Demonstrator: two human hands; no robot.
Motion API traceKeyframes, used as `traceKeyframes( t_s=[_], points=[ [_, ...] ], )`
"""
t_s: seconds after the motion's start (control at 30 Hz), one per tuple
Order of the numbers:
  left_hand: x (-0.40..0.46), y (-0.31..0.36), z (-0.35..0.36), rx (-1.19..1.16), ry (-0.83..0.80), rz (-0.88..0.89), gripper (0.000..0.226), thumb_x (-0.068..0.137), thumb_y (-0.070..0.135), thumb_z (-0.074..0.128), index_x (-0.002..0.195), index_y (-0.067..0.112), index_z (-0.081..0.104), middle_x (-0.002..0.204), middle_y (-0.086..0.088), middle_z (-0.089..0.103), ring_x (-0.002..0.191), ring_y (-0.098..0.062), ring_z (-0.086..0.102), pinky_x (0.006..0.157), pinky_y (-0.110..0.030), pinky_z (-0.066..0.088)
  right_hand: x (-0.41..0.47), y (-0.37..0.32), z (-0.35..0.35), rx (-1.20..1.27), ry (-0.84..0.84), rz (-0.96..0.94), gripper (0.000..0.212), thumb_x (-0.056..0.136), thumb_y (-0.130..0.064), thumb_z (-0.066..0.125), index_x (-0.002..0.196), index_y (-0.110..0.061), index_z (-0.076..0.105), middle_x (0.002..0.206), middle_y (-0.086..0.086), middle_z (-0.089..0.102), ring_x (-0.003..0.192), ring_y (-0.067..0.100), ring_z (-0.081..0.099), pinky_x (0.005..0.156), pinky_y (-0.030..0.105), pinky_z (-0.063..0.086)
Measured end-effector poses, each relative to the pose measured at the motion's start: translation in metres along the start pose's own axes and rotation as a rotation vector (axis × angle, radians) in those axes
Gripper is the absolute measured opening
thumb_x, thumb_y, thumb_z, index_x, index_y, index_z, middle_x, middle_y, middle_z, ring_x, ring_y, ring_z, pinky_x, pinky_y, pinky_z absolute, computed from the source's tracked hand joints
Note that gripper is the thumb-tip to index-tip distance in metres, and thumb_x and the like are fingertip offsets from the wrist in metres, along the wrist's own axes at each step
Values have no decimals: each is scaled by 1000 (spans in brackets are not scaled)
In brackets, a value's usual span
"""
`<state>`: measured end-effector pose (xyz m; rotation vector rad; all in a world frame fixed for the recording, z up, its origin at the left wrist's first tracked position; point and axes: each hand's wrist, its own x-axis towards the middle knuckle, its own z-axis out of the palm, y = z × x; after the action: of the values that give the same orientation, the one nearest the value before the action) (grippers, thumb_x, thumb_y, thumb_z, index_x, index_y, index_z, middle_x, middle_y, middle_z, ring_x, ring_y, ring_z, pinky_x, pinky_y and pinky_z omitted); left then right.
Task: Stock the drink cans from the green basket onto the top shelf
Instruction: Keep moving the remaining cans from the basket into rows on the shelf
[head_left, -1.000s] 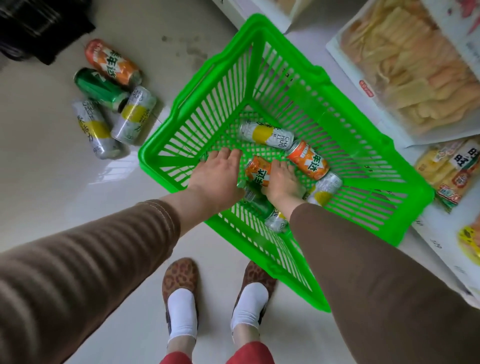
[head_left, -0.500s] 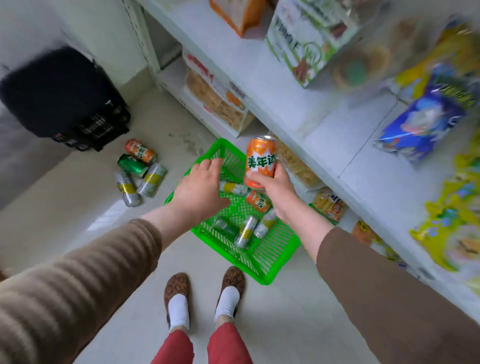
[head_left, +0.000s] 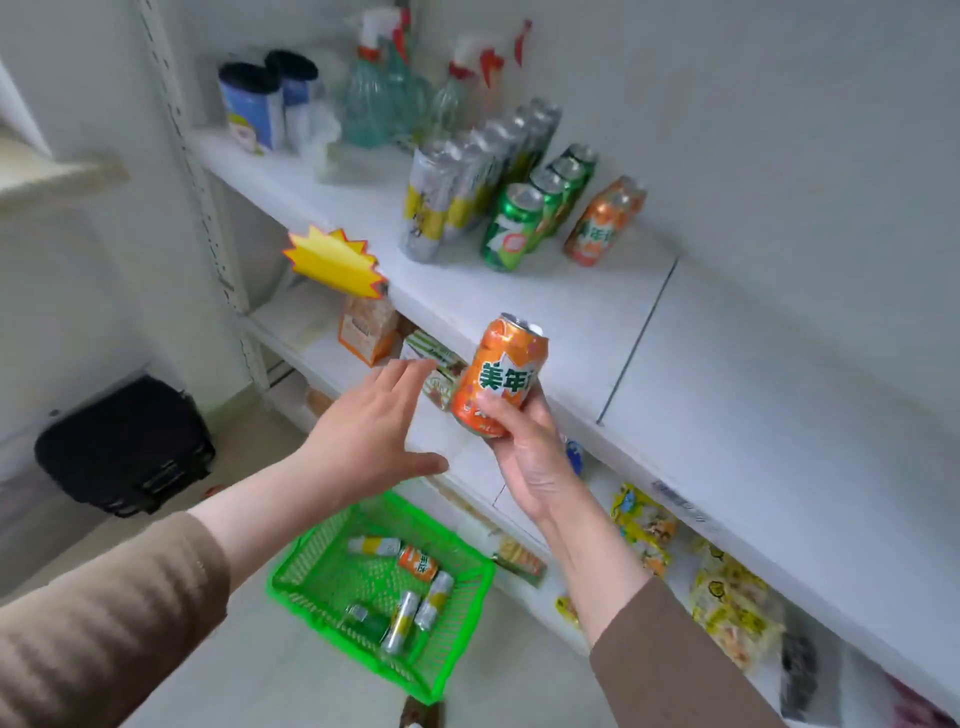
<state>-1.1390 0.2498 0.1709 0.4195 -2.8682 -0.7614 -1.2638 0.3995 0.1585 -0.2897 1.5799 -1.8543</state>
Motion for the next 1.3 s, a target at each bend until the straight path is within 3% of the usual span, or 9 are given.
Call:
traceKeyframes(
  t_s=[0.1, 0.2, 0.37, 0.57, 0.8, 1.0, 1.3],
  points=[
    [31, 16, -11, 15, -4, -3, 106, 68, 56, 78, 151, 20, 21, 144, -3, 36, 132, -27, 36, 108, -41, 37, 21, -36, -16, -217, 134, -141, 56, 74, -15, 81, 122, -21, 55, 116, 4, 69, 104, 15, 65, 90, 29, 54],
    [70, 30, -7, 39, 0, -23, 104, 71, 52, 78, 151, 20, 20, 144, -4, 35, 132, -28, 35, 107, -41, 38, 61, -56, -37, -402, 241, -174, 60, 76, -18, 88, 123, -22, 51, 116, -1, 69, 102, 11, 68, 87, 23, 53],
    [136, 52, 17, 35, 10, -98, 101, 73, 48, 78, 151, 17, 22, 143, -6, 37, 130, -28, 37, 104, -43, 40, 141, -61, -75, -549, 326, -206, 73, 57, -42, 90, 117, -31, 50, 110, -2, 69, 99, 14, 70, 89, 47, 60],
    [185, 73, 42, 20, 55, -182, 98, 75, 47, 76, 151, 17, 22, 144, -6, 38, 130, -27, 36, 103, -41, 41, 209, -65, -96, -642, 342, -300, 85, 54, -52, 86, 127, -33, 48, 118, 0, 66, 107, 20, 67, 95, 44, 55],
    [208, 82, 49, 52, 86, -211, 94, 77, 48, 73, 151, 19, 22, 143, -4, 39, 130, -25, 37, 101, -38, 42, 238, -80, -103, -596, 358, -291, 90, 67, -34, 91, 139, -22, 39, 130, 7, 61, 114, 25, 64, 101, 40, 53],
    [219, 81, 45, 73, 65, -227, 94, 77, 47, 73, 151, 18, 22, 145, -4, 39, 130, -26, 38, 102, -40, 43, 247, -81, -106, -632, 392, -271, 102, 61, -47, 87, 145, -22, 34, 135, 5, 59, 121, 26, 60, 103, 48, 51],
    [215, 81, 43, 87, 37, -205, 92, 78, 47, 73, 150, 19, 22, 143, -4, 40, 128, -27, 39, 102, -40, 43, 255, -89, -109, -719, 450, -259, 94, 69, -37, 90, 142, -13, 38, 136, 9, 56, 127, 30, 53, 106, 47, 47]
  ],
)
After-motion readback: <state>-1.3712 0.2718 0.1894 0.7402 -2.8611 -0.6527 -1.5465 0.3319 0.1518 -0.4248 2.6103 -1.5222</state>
